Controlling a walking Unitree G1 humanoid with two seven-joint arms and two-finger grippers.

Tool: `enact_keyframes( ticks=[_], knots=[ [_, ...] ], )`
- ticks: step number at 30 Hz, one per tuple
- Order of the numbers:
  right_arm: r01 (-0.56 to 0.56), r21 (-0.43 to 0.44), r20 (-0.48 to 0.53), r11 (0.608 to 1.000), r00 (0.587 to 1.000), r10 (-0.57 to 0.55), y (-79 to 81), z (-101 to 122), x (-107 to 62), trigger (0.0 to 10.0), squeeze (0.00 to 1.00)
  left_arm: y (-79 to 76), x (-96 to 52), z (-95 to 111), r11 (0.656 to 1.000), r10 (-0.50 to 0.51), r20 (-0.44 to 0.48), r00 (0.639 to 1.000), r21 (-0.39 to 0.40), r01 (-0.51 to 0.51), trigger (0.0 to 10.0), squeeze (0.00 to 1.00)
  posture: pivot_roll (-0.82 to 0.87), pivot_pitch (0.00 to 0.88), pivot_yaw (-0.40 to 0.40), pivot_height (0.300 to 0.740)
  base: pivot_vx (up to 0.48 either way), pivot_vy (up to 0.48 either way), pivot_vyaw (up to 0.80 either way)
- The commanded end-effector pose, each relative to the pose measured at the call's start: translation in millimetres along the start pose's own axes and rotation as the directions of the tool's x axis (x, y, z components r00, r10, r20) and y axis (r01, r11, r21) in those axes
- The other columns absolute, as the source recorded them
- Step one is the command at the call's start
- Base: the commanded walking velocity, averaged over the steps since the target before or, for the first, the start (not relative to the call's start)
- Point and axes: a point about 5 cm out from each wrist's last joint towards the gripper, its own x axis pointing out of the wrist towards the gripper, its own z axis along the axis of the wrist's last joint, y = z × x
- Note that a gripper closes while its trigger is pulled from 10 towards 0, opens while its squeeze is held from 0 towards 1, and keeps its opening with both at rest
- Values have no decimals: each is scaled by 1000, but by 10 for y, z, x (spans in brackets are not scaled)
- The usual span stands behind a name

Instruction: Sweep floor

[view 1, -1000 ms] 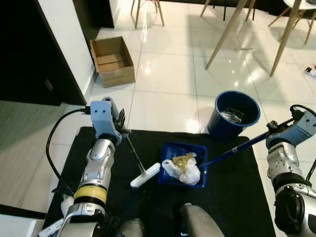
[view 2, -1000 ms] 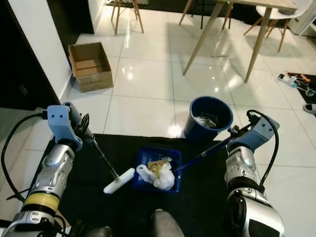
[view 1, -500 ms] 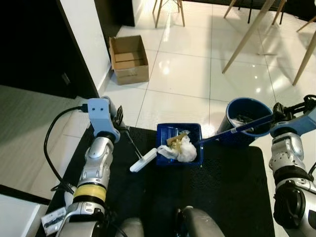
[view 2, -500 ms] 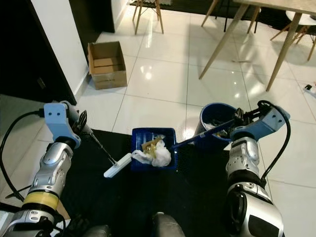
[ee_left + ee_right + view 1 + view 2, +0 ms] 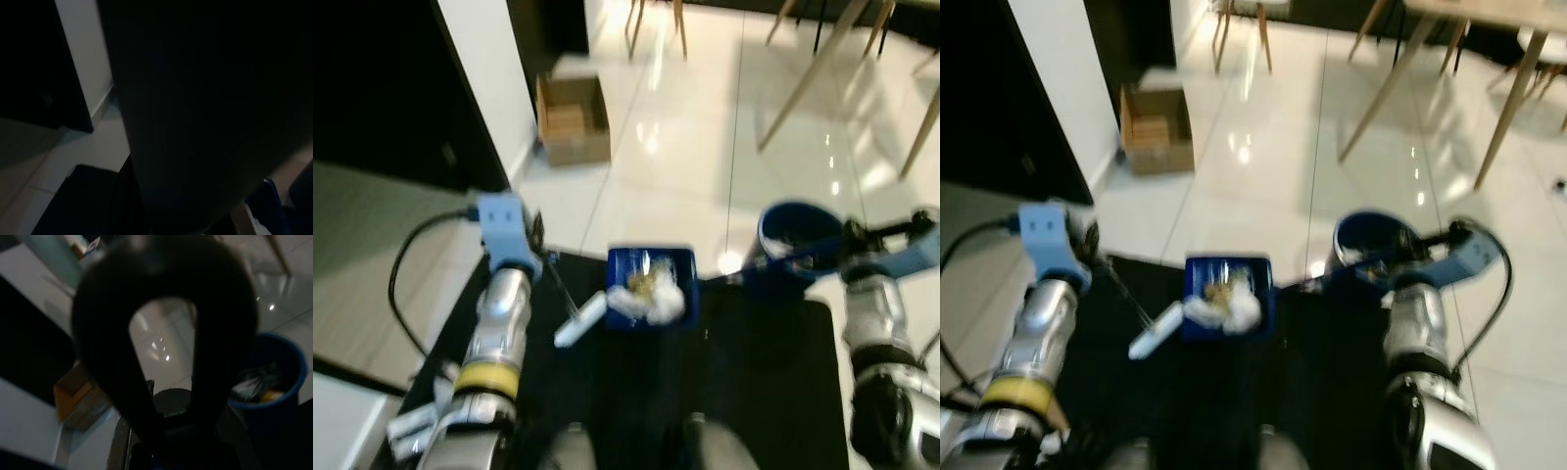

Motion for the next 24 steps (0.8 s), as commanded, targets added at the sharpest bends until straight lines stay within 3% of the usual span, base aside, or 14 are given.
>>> enact_keyframes(
  ticks=[1,24],
  knots=[
    [-63,147,76,987,996,52,170,72,62,10000,0,32,-58,-149,1000,9,-67,998,12,-8,10000,0,33,36,-37,740,0,-334,0],
    [-73,156,61,985,996,64,194,36,59,10000,0,40,-38,-116,1000,21,-55,998,-6,-21,10000,0,39,37,-34,740,0,-368,0]
  ],
)
